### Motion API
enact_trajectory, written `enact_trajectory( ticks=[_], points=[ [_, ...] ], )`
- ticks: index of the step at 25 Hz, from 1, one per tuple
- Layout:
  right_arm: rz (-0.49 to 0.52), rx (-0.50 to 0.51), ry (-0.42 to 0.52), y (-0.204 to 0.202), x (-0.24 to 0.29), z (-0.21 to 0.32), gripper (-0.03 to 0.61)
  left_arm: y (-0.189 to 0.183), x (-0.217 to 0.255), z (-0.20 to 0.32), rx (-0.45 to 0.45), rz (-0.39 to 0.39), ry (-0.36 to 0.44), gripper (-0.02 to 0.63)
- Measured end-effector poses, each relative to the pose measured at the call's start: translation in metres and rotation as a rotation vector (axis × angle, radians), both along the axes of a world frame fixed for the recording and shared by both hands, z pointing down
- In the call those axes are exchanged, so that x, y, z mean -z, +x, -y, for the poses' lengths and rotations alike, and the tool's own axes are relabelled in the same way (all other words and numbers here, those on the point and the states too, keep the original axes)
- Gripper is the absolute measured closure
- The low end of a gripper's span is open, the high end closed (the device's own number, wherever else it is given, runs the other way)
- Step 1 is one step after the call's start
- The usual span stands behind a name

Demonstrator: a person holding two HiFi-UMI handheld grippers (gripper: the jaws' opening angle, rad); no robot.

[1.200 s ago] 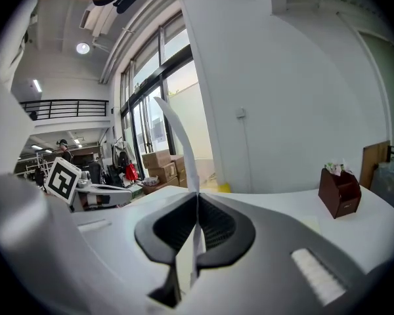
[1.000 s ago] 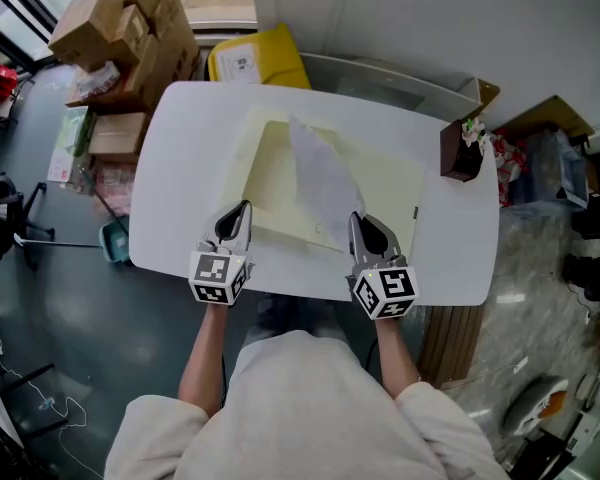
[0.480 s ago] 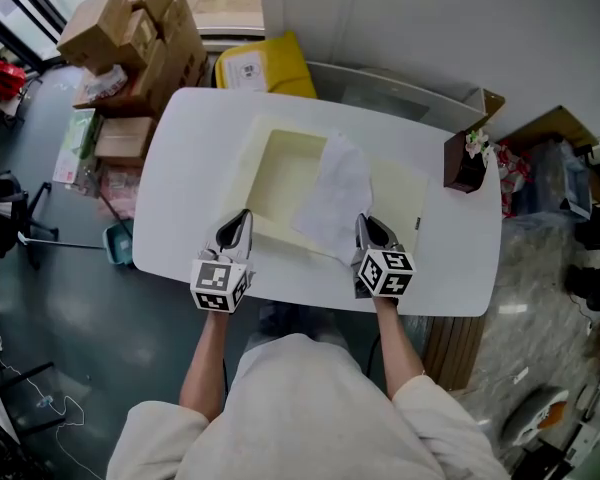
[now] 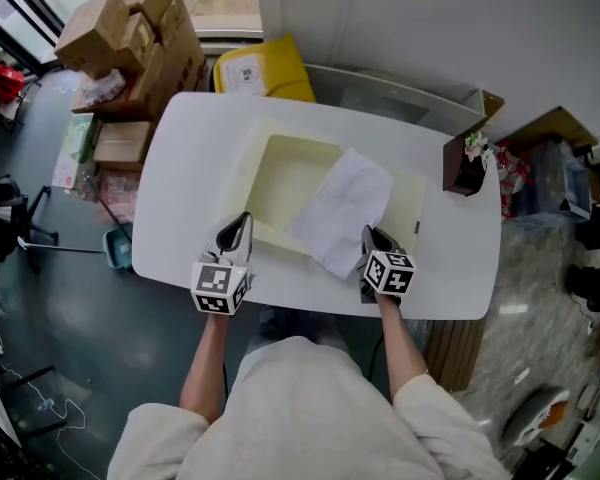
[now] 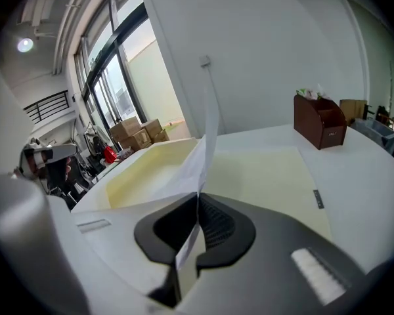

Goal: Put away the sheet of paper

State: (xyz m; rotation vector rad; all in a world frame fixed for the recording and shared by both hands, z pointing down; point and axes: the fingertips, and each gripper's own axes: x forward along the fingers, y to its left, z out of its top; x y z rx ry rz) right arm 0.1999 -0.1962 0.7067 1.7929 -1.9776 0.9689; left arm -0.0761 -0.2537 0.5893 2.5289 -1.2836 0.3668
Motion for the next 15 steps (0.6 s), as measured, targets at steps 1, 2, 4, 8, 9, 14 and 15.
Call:
enact_trajectory(
  ticks=[1,2,4,8,9,14,15],
  points=[
    [-0.002,0.004,-0.004,0.0,-0.002,0.0,0.575,0.0,0.0,0.0,-0.001,0.0,-0.001,0.612],
    [-0.003,0.009,-0.008,-0.001,-0.004,0.001,0.574,0.0,0.0,0.0,-0.001,0.001,-0.003,0.612],
    [-0.002,0.02,-0.015,-0.004,-0.007,0.005,0.575,-0.001,-0.001,0.001,0.001,0.004,-0.004,0.612],
    [-0.004,0.037,-0.031,-0.005,-0.013,0.017,0.574,-0.001,0.0,0.003,0.007,0.006,-0.004,0.612],
    [-0.003,0.041,-0.036,-0.006,-0.014,0.019,0.574,-0.002,0.0,0.003,0.008,0.008,-0.003,0.612],
    [0.001,0.06,-0.048,-0.01,-0.019,0.032,0.575,-0.007,0.002,0.005,0.026,0.012,-0.003,0.612],
    [0.0,0.064,-0.048,-0.011,-0.019,0.035,0.575,-0.009,0.002,0.005,0.031,0.013,-0.003,0.612]
  ],
)
